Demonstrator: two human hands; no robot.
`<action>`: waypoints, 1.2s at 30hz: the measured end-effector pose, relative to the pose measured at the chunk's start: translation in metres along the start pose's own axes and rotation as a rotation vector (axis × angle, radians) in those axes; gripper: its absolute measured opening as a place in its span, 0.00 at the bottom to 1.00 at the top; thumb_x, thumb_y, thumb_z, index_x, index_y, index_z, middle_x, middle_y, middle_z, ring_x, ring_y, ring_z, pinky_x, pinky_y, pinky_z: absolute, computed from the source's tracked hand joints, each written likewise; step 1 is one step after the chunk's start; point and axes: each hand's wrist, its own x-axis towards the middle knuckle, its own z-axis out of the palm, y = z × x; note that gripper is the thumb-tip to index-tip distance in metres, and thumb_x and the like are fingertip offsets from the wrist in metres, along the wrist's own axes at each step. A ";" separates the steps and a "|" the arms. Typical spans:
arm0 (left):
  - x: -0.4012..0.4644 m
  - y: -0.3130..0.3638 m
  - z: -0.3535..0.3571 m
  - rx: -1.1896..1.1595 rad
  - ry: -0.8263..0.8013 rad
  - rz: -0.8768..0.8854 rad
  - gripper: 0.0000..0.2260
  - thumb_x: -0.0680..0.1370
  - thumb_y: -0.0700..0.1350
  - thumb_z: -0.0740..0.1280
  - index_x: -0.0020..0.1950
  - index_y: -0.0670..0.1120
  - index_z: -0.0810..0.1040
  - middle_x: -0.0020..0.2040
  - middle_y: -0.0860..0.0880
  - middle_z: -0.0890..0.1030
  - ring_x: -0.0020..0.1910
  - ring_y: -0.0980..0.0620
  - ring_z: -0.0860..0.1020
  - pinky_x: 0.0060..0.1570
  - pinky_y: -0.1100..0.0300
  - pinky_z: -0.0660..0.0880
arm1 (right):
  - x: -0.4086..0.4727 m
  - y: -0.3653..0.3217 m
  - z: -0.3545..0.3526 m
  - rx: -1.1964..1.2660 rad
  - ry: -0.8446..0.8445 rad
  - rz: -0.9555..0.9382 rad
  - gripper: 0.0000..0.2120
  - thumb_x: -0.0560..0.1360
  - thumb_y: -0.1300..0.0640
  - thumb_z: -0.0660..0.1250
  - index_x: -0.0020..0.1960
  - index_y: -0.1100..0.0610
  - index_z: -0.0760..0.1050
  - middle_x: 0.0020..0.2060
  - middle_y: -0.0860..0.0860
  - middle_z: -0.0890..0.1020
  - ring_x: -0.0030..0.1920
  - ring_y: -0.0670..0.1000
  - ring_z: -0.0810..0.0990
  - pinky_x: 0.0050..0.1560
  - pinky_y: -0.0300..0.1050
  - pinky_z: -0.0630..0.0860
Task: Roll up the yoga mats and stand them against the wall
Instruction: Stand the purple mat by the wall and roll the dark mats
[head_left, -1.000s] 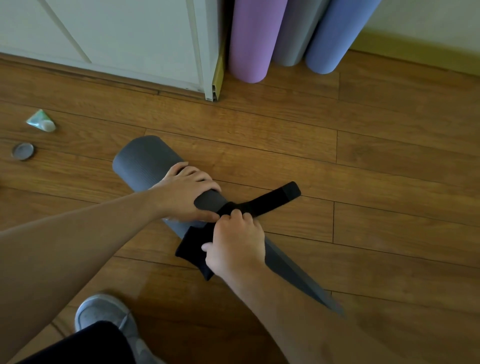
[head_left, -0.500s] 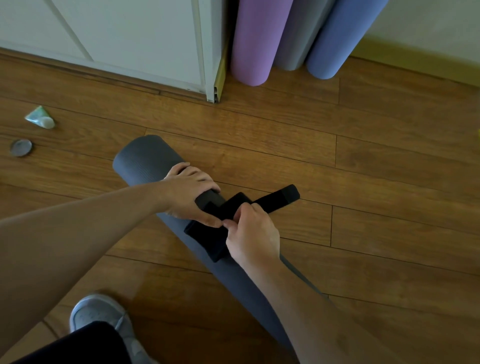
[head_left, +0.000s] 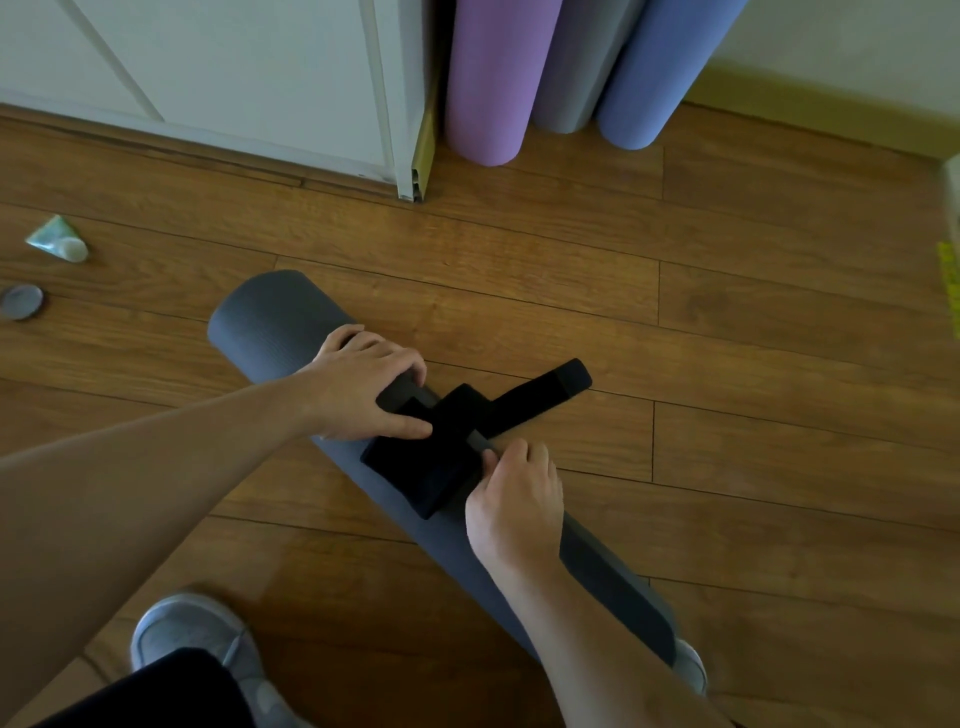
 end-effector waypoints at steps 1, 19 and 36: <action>0.000 0.001 0.000 0.000 0.009 -0.011 0.24 0.72 0.79 0.61 0.58 0.66 0.66 0.63 0.62 0.72 0.72 0.54 0.64 0.81 0.46 0.45 | 0.006 -0.001 -0.004 -0.003 -0.059 0.016 0.12 0.87 0.50 0.57 0.57 0.56 0.75 0.51 0.51 0.78 0.50 0.52 0.78 0.49 0.47 0.75; -0.016 0.015 0.013 0.033 0.033 -0.152 0.32 0.67 0.83 0.45 0.57 0.62 0.64 0.60 0.60 0.72 0.69 0.51 0.69 0.80 0.46 0.52 | 0.028 -0.027 -0.018 0.258 -0.338 -0.172 0.22 0.84 0.36 0.54 0.71 0.44 0.74 0.64 0.47 0.75 0.65 0.52 0.73 0.68 0.57 0.74; -0.007 0.030 -0.020 0.190 -0.461 -0.101 0.48 0.58 0.79 0.75 0.74 0.62 0.66 0.64 0.57 0.60 0.66 0.51 0.59 0.72 0.50 0.63 | 0.050 -0.043 -0.006 -0.223 -0.886 -0.070 0.64 0.58 0.34 0.85 0.81 0.52 0.53 0.72 0.58 0.69 0.69 0.63 0.74 0.66 0.62 0.77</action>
